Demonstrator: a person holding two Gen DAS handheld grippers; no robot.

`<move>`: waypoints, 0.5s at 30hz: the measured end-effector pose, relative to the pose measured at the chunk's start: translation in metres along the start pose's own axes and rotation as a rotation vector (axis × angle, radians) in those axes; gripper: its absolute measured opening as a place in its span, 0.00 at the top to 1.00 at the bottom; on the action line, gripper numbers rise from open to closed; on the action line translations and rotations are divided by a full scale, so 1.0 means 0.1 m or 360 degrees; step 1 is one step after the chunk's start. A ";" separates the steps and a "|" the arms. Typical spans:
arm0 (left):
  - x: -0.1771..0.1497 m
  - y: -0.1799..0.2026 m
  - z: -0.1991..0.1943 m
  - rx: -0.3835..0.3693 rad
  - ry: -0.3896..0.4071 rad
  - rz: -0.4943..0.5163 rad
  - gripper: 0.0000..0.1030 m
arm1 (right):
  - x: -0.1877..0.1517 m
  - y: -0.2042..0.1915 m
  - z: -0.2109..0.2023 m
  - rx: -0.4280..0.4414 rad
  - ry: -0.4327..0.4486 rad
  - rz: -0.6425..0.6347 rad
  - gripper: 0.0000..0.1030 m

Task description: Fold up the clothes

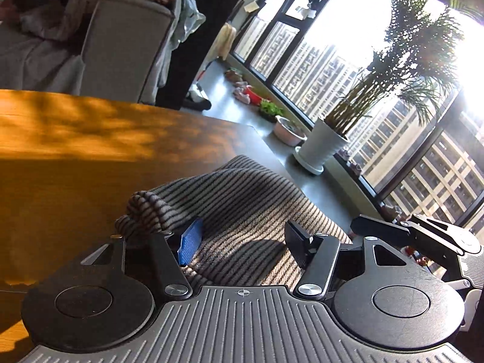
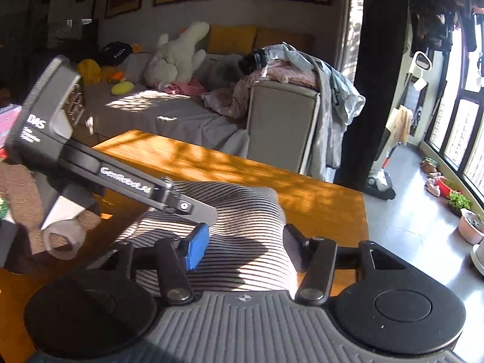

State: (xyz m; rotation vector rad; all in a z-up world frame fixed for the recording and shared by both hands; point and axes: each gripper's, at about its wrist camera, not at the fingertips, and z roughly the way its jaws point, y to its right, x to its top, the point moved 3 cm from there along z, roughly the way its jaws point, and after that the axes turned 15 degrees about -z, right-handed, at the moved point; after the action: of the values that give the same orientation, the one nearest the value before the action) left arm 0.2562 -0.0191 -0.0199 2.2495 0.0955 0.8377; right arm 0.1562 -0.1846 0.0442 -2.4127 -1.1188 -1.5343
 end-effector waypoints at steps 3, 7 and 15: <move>0.00 -0.02 -0.01 -0.0005 -0.0010 0.0010 0.37 | 0.03 -0.31 -0.16 0.0183 0.0094 -0.0088 0.51; 0.00 -0.04 -0.02 -0.0016 -0.0009 0.0004 0.37 | -0.04 -0.65 -0.10 0.0182 0.0059 -0.0262 0.30; 0.08 -0.04 -0.10 -0.0075 -0.0046 -0.0062 0.35 | -0.04 -0.66 -0.09 -0.0101 0.0004 -0.0475 0.82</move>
State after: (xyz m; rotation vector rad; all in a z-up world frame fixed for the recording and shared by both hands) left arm 0.2574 -0.0079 -0.0128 2.2080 0.1051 0.7788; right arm 0.1087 -0.1426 0.0250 -2.3663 -1.5090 -1.6750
